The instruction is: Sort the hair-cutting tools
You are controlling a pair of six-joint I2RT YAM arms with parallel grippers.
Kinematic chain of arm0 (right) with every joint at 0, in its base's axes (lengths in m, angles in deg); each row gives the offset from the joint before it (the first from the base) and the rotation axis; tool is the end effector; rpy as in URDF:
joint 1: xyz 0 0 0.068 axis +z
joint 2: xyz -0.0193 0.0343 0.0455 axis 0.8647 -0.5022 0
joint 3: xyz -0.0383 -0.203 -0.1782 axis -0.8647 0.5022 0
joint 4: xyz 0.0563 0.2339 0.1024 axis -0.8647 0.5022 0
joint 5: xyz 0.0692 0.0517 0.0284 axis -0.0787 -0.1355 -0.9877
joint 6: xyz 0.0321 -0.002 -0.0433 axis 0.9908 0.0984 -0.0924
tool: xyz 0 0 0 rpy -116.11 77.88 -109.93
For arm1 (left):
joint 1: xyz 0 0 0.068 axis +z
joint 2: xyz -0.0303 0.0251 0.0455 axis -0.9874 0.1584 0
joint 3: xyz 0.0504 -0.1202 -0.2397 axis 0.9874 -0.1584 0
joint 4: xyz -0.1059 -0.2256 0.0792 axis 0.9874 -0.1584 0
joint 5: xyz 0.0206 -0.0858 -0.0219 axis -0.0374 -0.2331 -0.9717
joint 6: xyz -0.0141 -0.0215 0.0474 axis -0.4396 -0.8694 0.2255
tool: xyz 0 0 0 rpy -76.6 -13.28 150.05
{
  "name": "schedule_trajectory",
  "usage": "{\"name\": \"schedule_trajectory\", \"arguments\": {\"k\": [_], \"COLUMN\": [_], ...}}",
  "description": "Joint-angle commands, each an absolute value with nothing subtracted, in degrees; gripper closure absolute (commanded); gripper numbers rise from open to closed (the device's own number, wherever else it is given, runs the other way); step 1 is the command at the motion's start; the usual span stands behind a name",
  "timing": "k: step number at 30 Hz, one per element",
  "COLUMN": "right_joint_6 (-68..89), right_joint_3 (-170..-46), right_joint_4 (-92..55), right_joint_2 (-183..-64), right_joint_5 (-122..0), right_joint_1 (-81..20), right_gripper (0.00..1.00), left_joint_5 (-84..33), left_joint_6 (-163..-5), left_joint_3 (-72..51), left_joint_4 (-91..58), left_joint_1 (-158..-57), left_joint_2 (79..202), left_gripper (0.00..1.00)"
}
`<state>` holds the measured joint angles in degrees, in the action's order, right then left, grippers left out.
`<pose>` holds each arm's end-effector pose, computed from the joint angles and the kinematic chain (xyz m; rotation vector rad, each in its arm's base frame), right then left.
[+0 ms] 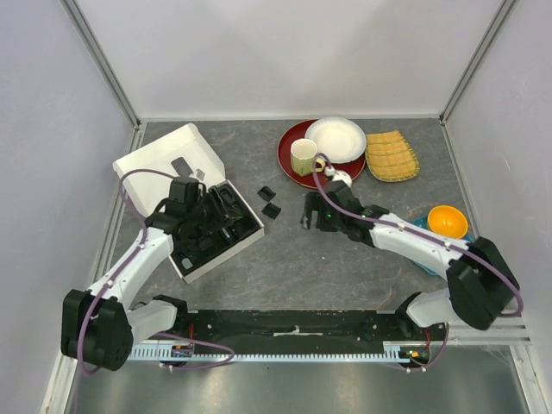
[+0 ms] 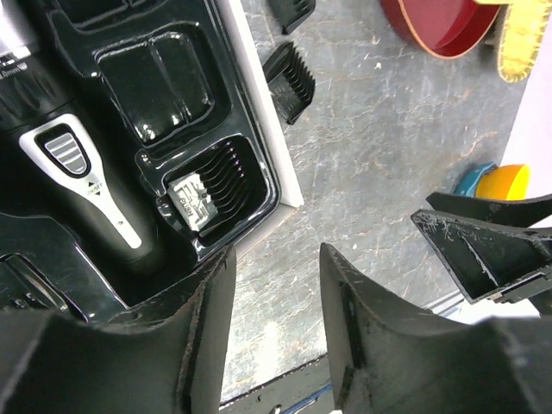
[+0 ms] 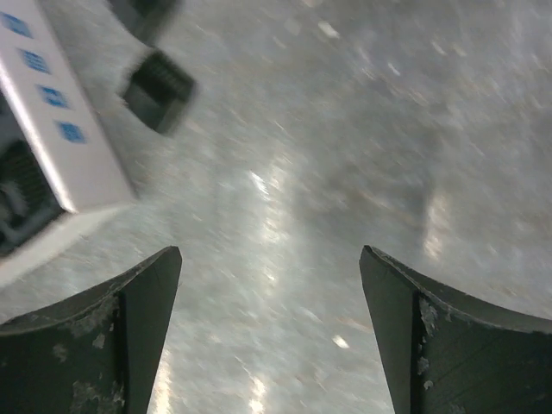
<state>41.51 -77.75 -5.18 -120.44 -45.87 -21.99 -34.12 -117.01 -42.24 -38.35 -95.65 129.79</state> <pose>0.2234 0.1674 0.2113 0.0680 2.4221 0.4598 0.2222 -0.0693 0.2316 -0.4865 2.4126 -0.8336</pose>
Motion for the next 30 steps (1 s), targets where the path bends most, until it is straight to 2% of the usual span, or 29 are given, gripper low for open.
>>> {"name": "schedule_trajectory", "arguments": {"k": [1, 4, 8, 14, 17, 20, 30], "right_joint_6": [42.02, 46.58, 53.88, 60.92, 63.64, 65.49, 67.43], "right_joint_3": [-90.44, -96.43, -102.23, -120.74, -125.95, -127.55, -129.4], "right_joint_4": [-6.02, -3.91, -1.63, 9.17, 13.66, 15.16, 18.59], "right_joint_2": [-128.93, -136.32, -144.14, -156.97, -161.81, -164.46, -168.59], "right_joint_5": [-33.11, -24.62, -22.03, -18.87, -17.28, -16.84, -16.84], "right_joint_1": [-15.74, -13.63, -13.36, -10.9, -9.58, -8.96, -8.17], "right_gripper": [0.05, 0.02, 0.02, 0.02, 0.02, 0.02, 0.02], "left_joint_5": [-31.92, -29.98, -29.37, -27.71, -24.46, -20.33, -18.47], "left_joint_6": [-113.64, -112.85, -111.62, -108.37, -106.96, -106.69, -107.57], "left_joint_3": [-38.43, -38.16, -38.95, -39.4, -38.87, -38.34, -38.87], "left_joint_4": [-40.81, -42.32, -43.19, -46.27, -48.55, -50.75, -51.28], "left_joint_1": [-95.74, -95.74, -95.74, -95.56, -95.56, -95.48, -95.39], "left_joint_2": [126.3, 123.75, 121.2, 119.0, 118.21, 116.89, 114.17], "left_gripper": [0.46, 0.42, 0.39, 0.37, 0.37, 0.37, 0.36]}}
